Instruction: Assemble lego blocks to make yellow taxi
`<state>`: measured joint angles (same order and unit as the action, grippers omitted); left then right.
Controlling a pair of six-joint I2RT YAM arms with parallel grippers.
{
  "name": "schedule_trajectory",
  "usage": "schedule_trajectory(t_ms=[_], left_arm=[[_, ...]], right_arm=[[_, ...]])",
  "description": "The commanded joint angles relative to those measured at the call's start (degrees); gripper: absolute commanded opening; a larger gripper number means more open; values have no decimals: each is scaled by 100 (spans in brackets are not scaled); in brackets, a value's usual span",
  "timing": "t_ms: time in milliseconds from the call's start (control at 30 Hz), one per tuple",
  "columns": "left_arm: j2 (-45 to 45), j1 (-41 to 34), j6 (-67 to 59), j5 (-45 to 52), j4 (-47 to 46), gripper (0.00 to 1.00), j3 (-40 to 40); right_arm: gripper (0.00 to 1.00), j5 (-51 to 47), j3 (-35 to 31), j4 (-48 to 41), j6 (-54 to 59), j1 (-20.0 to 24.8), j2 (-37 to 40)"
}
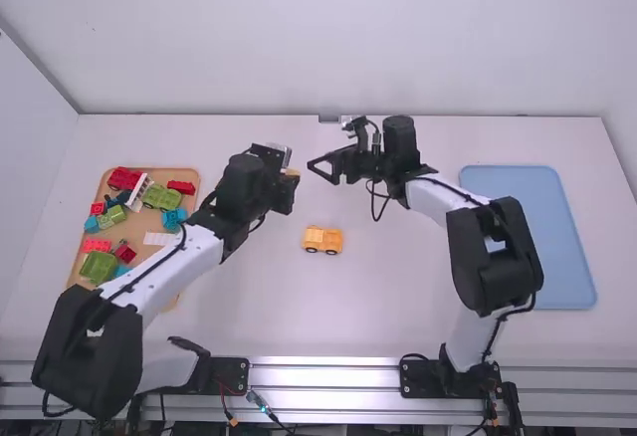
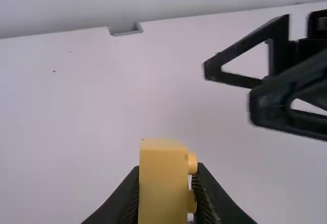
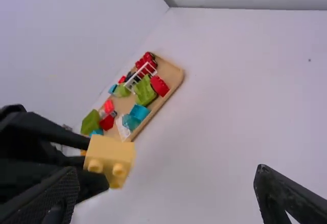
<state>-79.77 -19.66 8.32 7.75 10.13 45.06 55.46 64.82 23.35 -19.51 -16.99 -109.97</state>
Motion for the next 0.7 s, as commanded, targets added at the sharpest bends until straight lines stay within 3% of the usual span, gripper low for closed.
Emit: schedule_trajectory(t_ms=[0,667], left_arm=[[-190,0,-35,17,85,23,105],[-262,-22,455,50,490,18,107]], right_arm=[[91,350,79,162,-376,92,-205],[94,304,72,-63,-114,234,-234]])
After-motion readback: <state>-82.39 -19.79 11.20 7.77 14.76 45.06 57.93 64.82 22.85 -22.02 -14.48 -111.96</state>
